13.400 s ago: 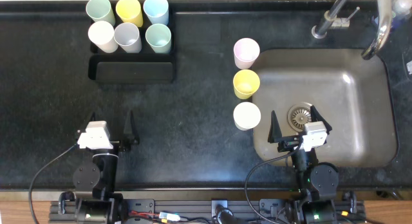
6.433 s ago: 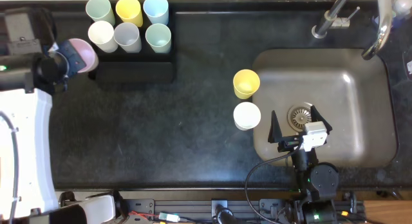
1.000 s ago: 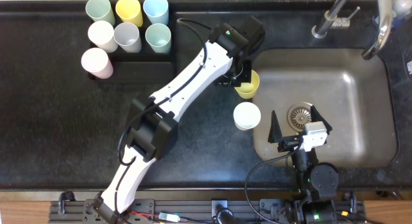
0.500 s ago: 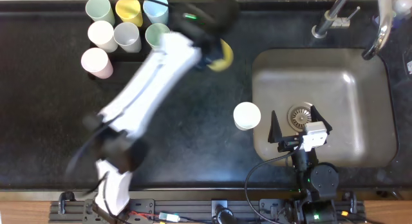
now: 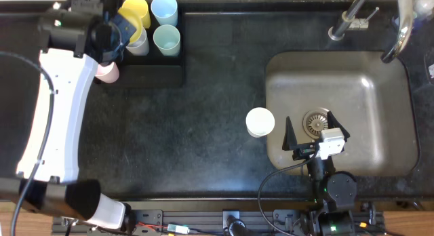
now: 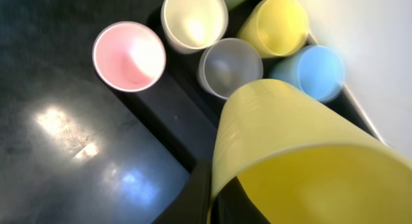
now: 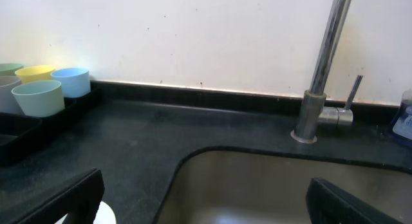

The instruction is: Store Cups

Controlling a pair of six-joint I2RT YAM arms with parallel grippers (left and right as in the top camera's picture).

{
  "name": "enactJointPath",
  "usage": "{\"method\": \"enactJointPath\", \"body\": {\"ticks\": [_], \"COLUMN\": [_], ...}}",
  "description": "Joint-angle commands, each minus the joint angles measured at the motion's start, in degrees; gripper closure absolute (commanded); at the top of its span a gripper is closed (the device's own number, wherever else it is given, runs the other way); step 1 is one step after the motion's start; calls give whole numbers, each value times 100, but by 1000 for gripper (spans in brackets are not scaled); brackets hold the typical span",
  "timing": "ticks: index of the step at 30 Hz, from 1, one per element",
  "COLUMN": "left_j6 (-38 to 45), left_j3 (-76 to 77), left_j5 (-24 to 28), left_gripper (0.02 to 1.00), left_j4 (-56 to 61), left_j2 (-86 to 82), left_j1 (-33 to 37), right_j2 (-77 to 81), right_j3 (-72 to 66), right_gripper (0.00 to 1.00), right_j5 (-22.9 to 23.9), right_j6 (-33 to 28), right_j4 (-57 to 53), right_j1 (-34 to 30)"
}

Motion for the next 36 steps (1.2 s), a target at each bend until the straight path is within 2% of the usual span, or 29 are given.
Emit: {"method": "enactJointPath", "body": {"ticks": [1,9,25,36], "left_j6": [-422,-538,-540,-927], "left_j3": [-1132,-1869,-1886,-1886], "left_j5": [470,389,341,164], "left_gripper": [985,982,985,985], "left_j4": [568,1086,1064,1064], "left_j2": [-258,-208,304,660], "left_j1": [238,245,256,260], "right_j2": [-63,-63,-63,-63], "right_j3": [-76,-76,-76,-76], "right_gripper": [3,3,3,5], "right_j5": [0,0,0,0], "right_j6": [37,37,37,37], "right_j4": [33,33,33,33], "right_j1": [-22,-22,-22,-22]}}
